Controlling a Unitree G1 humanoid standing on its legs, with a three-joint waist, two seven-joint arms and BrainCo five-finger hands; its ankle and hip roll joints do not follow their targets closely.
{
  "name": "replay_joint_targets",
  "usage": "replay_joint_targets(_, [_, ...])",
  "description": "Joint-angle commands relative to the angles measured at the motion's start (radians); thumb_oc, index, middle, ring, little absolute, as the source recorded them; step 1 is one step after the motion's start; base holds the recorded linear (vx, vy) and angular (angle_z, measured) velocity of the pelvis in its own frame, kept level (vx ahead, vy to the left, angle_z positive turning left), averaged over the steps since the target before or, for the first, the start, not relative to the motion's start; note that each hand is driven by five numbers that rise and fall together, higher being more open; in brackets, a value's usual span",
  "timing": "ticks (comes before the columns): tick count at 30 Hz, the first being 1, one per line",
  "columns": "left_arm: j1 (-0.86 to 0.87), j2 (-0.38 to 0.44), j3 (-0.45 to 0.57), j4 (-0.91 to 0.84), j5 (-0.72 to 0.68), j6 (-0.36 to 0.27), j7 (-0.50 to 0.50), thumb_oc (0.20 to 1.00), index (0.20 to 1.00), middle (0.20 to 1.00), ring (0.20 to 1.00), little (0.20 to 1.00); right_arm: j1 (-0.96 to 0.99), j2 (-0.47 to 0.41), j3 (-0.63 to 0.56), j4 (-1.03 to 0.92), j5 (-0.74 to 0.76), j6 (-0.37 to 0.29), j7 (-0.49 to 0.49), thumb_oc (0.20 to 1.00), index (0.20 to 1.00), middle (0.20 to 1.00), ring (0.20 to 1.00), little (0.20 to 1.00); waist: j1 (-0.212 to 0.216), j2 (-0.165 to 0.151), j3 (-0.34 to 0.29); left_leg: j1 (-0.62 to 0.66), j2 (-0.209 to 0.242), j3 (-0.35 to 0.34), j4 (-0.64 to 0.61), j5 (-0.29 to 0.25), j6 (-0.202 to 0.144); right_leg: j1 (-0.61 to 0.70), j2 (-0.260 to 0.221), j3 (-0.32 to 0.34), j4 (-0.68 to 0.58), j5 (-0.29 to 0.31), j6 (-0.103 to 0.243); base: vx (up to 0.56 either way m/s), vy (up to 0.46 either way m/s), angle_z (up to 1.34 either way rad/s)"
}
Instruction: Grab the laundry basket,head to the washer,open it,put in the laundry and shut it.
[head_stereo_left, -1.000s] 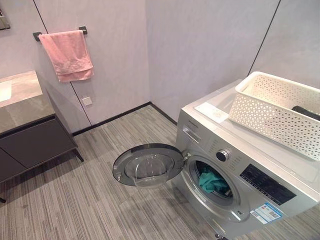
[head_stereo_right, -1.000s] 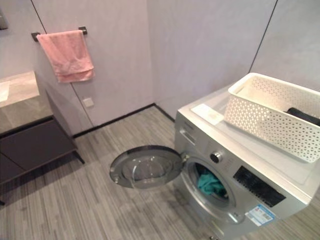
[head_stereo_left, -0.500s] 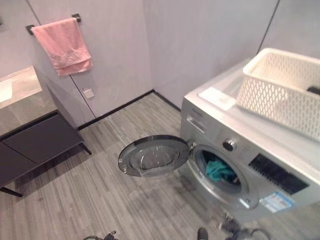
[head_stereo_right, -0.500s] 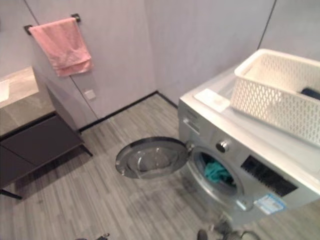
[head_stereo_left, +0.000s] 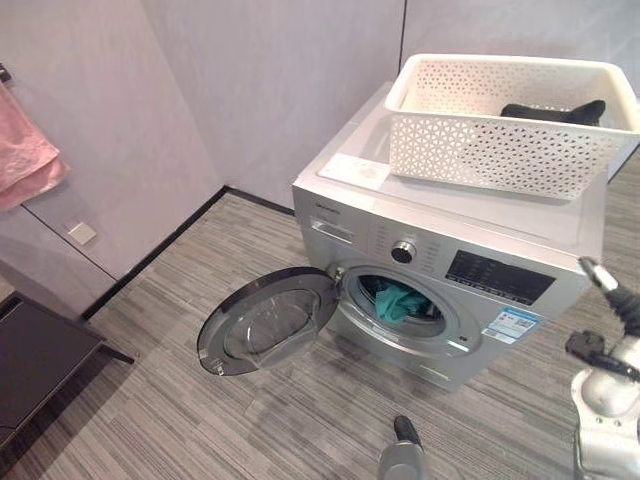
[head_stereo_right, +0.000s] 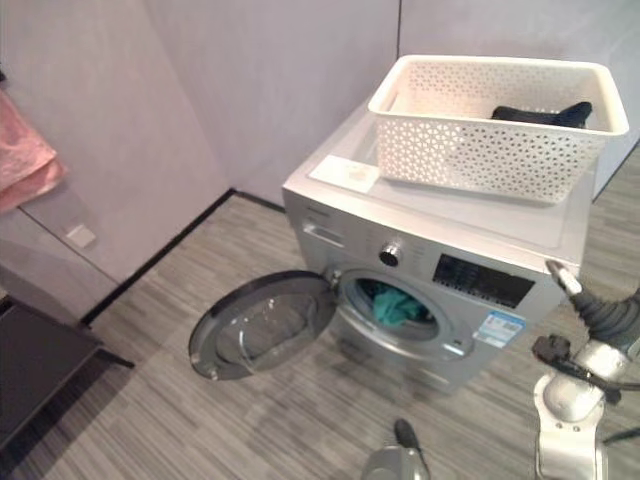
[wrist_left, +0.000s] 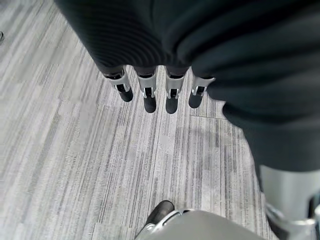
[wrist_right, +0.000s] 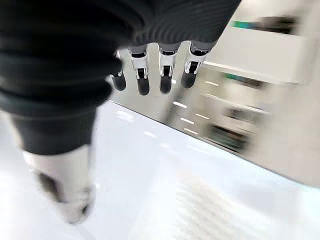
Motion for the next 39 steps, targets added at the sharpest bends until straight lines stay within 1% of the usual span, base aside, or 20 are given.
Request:
replay_joint_targets(1, [-0.038,0.011,-0.003,0.042,0.045,-0.005,0.022,1.000,1.000,1.000,1.000,1.000,-0.095,-0.111,-0.061,0.004,-0.169,-0.003,-0.073,1.000,1.000,1.000,1.000,1.000,0.048,-0.013,-0.036,-0.042,-0.032,-0.141,0.174,-0.186,0.081,-0.115,0.045,0.046,-0.030,0.051,-0.025,0.16,-0.238,0.07])
replay_joint_targets(3, [-0.042,0.012,0.000,0.046,0.052,-0.006,0.019,1.000,1.000,1.000,1.000,1.000,-0.112,-0.146,-0.068,-0.018,-0.221,0.014,-0.081,1.000,1.000,1.000,1.000,1.000,0.051,-0.018,-0.039,-0.036,-0.024,-0.153,0.178,-0.191,0.075,-0.113,0.041,0.041,-0.040,0.051,-0.026,0.19,-0.228,0.18])
replay_joint_targets(6, [-0.044,0.028,0.002,0.060,0.102,-0.005,0.028,1.000,1.000,1.000,1.000,1.000,-0.163,-0.310,-0.070,-0.029,-0.371,0.073,-0.065,1.000,1.000,1.000,1.000,1.000,0.079,-0.062,-0.081,0.026,0.021,-0.187,0.142,-0.191,0.044,-0.089,0.052,0.011,-0.025,0.035,-0.020,0.31,-0.354,0.37])
replay_joint_targets(9, [-0.043,0.030,0.004,0.070,0.110,-0.004,0.035,1.000,1.000,1.000,1.000,1.000,-0.181,-0.395,-0.064,0.002,-0.382,0.084,-0.042,1.000,1.000,1.000,1.000,1.000,0.092,-0.073,-0.103,0.066,0.079,-0.198,0.099,-0.142,0.007,-0.069,0.088,-0.023,0.001,0.024,-0.036,0.24,-0.350,0.22])
replay_joint_targets(10, [-0.055,0.035,-0.005,0.070,0.094,-0.002,0.039,1.000,1.000,1.000,1.000,1.000,-0.219,-0.460,-0.036,0.032,-0.330,0.071,-0.015,1.000,1.000,1.000,1.000,1.000,0.103,-0.082,-0.115,0.073,0.139,-0.203,0.094,-0.055,-0.037,-0.047,0.126,-0.073,0.021,0.008,-0.053,0.22,-0.426,0.20])
replay_joint_targets(12, [-0.074,0.042,-0.017,0.064,0.072,-0.002,0.035,1.000,1.000,1.000,1.000,1.000,-0.256,-0.533,-0.010,0.089,-0.234,0.064,0.025,1.000,1.000,1.000,1.000,1.000,0.109,-0.102,-0.123,0.060,0.186,-0.218,0.121,0.046,-0.067,-0.013,0.160,-0.101,0.018,-0.001,-0.076,0.20,-0.413,0.28])
replay_joint_targets(13, [-0.075,0.040,-0.018,0.063,0.070,-0.001,0.035,1.000,1.000,1.000,1.000,1.000,-0.262,-0.540,-0.008,0.099,-0.227,0.062,0.023,1.000,1.000,1.000,1.000,1.000,0.105,-0.100,-0.121,0.058,0.189,-0.223,0.121,0.049,-0.070,-0.012,0.161,-0.105,0.016,0.001,-0.080,0.08,-0.393,0.38])
replay_joint_targets(14, [-0.105,0.041,-0.055,0.028,0.025,-0.002,0.021,1.000,1.000,1.000,1.000,1.000,-0.302,-0.601,0.016,0.142,-0.055,0.015,0.063,1.000,1.000,1.000,1.000,1.000,0.120,-0.142,-0.097,-0.046,0.188,-0.266,0.293,0.122,-0.067,0.044,0.161,-0.141,-0.017,0.003,-0.113,0.05,-0.389,0.31])
replay_joint_targets(15, [-0.121,0.043,-0.079,0.009,0.009,-0.002,0.016,1.000,1.000,1.000,1.000,1.000,-0.303,-0.649,0.022,0.178,0.062,-0.013,0.121,1.000,1.000,1.000,1.000,1.000,0.120,-0.172,-0.090,-0.084,0.199,-0.238,0.318,0.129,-0.069,0.076,0.153,-0.182,-0.042,-0.009,-0.129,0.03,-0.381,0.40])
replay_joint_targets(16, [-0.123,0.043,-0.081,0.008,0.008,-0.001,0.015,1.000,1.000,1.000,1.000,1.000,-0.305,-0.655,0.020,0.184,0.068,-0.017,0.122,1.000,1.000,1.000,1.000,1.000,0.118,-0.174,-0.089,-0.090,0.195,-0.243,0.320,0.136,-0.070,0.075,0.149,-0.186,-0.046,-0.003,-0.130,0.03,-0.180,0.70])
replay_joint_targets(20, [-0.147,0.043,-0.136,-0.007,-0.015,-0.010,-0.039,1.000,1.000,1.000,1.000,1.000,-0.189,-0.874,-0.041,0.286,0.294,-0.024,0.326,1.000,1.000,1.000,1.000,1.000,0.099,-0.217,-0.101,-0.159,0.185,-0.155,0.127,0.086,-0.086,0.124,0.091,-0.268,-0.100,-0.021,-0.118,0.03,-0.028,1.15])
replay_joint_targets(22, [-0.133,0.044,-0.148,0.006,-0.040,-0.004,-0.071,1.000,1.000,1.000,1.000,1.000,-0.114,-0.950,-0.087,0.357,0.335,0.008,0.403,1.000,1.000,1.000,1.000,1.000,0.082,-0.193,-0.108,-0.120,0.215,-0.102,0.017,0.089,-0.093,0.125,0.109,-0.285,-0.088,-0.041,-0.113,0.04,0.053,0.68])
replay_joint_targets(24, [-0.128,0.038,-0.169,0.008,-0.042,-0.006,-0.079,1.000,1.000,1.000,1.000,1.000,-0.097,-0.975,-0.087,0.387,0.353,0.008,0.439,1.000,1.000,1.000,1.000,1.000,0.096,-0.185,-0.113,-0.113,0.209,-0.121,-0.001,0.101,-0.096,0.121,0.114,-0.282,-0.082,-0.040,-0.113,0.05,0.073,0.04])
replay_joint_targets(27, [-0.121,0.041,-0.174,0.022,-0.036,0.001,-0.119,1.000,1.000,1.000,1.000,1.000,-0.020,-1.037,-0.122,0.467,0.396,0.034,0.582,1.000,1.000,1.000,1.000,1.000,0.096,-0.174,-0.135,-0.083,0.202,-0.103,-0.048,0.120,-0.103,0.146,0.101,-0.294,-0.104,-0.027,-0.108,0.09,0.076,-0.24])
replay_joint_targets(29, [-0.101,0.052,-0.167,0.035,-0.051,0.003,-0.146,1.000,1.000,1.000,1.000,1.000,-0.048,-1.100,-0.043,0.582,0.439,0.061,0.725,1.000,1.000,1.000,1.000,1.000,0.124,-0.165,-0.144,-0.052,0.197,-0.093,-0.082,0.131,-0.107,0.158,0.093,-0.299,-0.118,-0.024,-0.103,0.07,0.068,-0.09])
replay_joint_targets(30, [-0.092,0.058,-0.159,0.043,-0.073,0.002,-0.159,1.000,1.000,1.000,1.000,1.000,-0.180,-1.125,0.109,0.685,0.433,0.072,0.763,1.000,1.000,1.000,1.000,1.000,0.137,-0.163,-0.144,-0.044,0.197,-0.084,-0.091,0.134,-0.112,0.159,0.090,-0.299,-0.120,-0.019,-0.101,0.04,0.045,-0.25])
replay_joint_targets(31, [-0.087,0.065,-0.146,0.048,-0.086,0.005,-0.163,1.000,1.000,1.000,1.000,1.000,-0.205,-1.147,0.150,0.714,0.396,0.087,0.799,1.000,1.000,1.000,1.000,1.000,0.147,-0.164,-0.145,-0.043,0.198,-0.083,-0.091,0.135,-0.113,0.159,0.089,-0.301,-0.122,-0.018,-0.100,0.03,0.028,-0.14])
replay_joint_targets(34, [-0.068,0.077,-0.120,0.052,-0.096,0.015,-0.170,1.000,1.000,1.000,1.000,1.000,-0.323,-1.204,0.298,0.795,0.306,0.108,0.863,1.000,1.000,1.000,1.000,1.000,0.145,-0.161,-0.151,-0.042,0.200,-0.084,-0.091,0.138,-0.118,0.163,0.087,-0.307,-0.128,-0.017,-0.097,0.07,0.012,-0.09])
replay_joint_targets(35, [-0.061,0.083,-0.134,0.056,-0.109,0.015,-0.182,1.000,1.000,1.000,1.000,1.000,-0.425,-1.215,0.411,0.898,0.269,0.102,0.883,1.000,1.000,1.000,1.000,1.000,0.159,-0.161,-0.151,-0.046,0.202,-0.092,-0.091,0.138,-0.120,0.164,0.085,-0.314,-0.136,-0.016,-0.094,0.06,-0.002,-0.02])
replay_joint_targets(39, [-0.054,0.096,-0.140,0.055,-0.119,0.015,-0.187,1.000,1.000,1.000,1.000,1.000,-0.676,-1.181,0.701,1.026,0.243,0.093,0.917,1.000,1.000,1.000,1.000,1.000,0.171,-0.163,-0.150,-0.049,0.205,-0.097,-0.091,0.141,-0.124,0.163,0.088,-0.318,-0.143,-0.018,-0.093,0.04,-0.013,-0.07])
